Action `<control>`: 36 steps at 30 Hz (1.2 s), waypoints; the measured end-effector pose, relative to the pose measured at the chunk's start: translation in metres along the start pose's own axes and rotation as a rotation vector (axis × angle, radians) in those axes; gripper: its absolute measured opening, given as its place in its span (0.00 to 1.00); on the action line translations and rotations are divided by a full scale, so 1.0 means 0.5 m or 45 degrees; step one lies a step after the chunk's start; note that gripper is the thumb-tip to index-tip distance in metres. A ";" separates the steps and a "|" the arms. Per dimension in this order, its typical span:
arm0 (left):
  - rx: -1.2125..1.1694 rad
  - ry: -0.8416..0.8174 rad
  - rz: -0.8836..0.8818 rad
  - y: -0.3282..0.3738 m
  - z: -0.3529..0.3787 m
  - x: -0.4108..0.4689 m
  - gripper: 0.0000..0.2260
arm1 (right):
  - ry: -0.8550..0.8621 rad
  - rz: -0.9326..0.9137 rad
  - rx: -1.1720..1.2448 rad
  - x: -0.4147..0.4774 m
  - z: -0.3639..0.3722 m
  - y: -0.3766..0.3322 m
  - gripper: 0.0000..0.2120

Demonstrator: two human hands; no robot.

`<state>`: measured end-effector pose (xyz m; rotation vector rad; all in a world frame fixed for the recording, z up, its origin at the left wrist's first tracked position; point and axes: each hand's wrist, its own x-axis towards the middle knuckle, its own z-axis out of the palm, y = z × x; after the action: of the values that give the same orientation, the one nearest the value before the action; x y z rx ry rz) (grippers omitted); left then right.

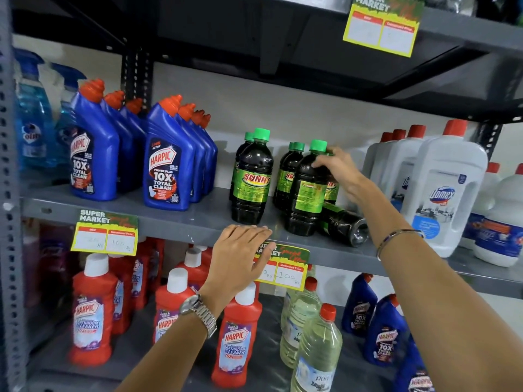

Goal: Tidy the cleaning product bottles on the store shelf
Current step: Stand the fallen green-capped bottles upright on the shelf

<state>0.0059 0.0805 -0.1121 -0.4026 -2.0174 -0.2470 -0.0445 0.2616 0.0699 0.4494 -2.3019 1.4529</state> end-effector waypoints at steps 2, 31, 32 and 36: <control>-0.001 0.006 0.000 -0.001 0.001 -0.001 0.20 | 0.029 -0.047 -0.078 0.001 -0.003 0.000 0.29; -0.030 0.067 0.034 -0.005 0.011 -0.001 0.16 | -0.073 -0.067 0.075 -0.016 -0.001 0.029 0.25; -0.033 0.065 0.034 -0.004 0.011 0.000 0.16 | -0.063 -0.067 0.079 -0.016 -0.001 0.029 0.25; -0.038 0.071 0.037 -0.004 0.010 -0.001 0.16 | -0.047 -0.060 0.072 -0.016 0.002 0.030 0.26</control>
<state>0.0010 0.0802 -0.1150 -0.4391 -1.9536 -0.2673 -0.0448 0.2673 0.0537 0.5468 -2.2675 1.5017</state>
